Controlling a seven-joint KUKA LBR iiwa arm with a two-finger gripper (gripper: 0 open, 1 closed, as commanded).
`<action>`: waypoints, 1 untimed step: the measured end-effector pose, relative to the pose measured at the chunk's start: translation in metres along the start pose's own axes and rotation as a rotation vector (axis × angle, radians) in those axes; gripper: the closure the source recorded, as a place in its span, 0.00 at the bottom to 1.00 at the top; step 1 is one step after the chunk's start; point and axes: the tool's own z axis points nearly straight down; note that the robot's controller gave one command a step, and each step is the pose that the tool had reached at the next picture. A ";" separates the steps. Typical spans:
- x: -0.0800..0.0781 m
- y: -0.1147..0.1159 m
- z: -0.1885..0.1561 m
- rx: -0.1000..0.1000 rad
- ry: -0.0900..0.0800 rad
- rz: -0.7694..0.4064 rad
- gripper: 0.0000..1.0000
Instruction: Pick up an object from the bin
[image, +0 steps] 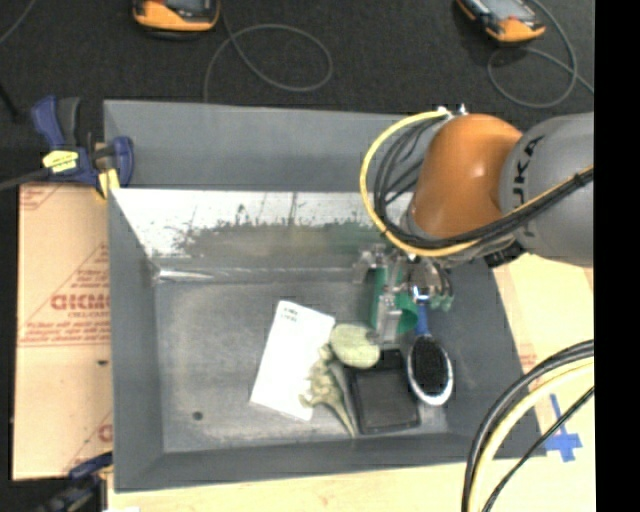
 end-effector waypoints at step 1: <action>0.050 0.014 0.002 0.001 0.010 -0.021 0.00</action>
Offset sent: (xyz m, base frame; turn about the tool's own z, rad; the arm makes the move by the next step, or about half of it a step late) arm -0.0322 -0.0104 -0.0351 0.0237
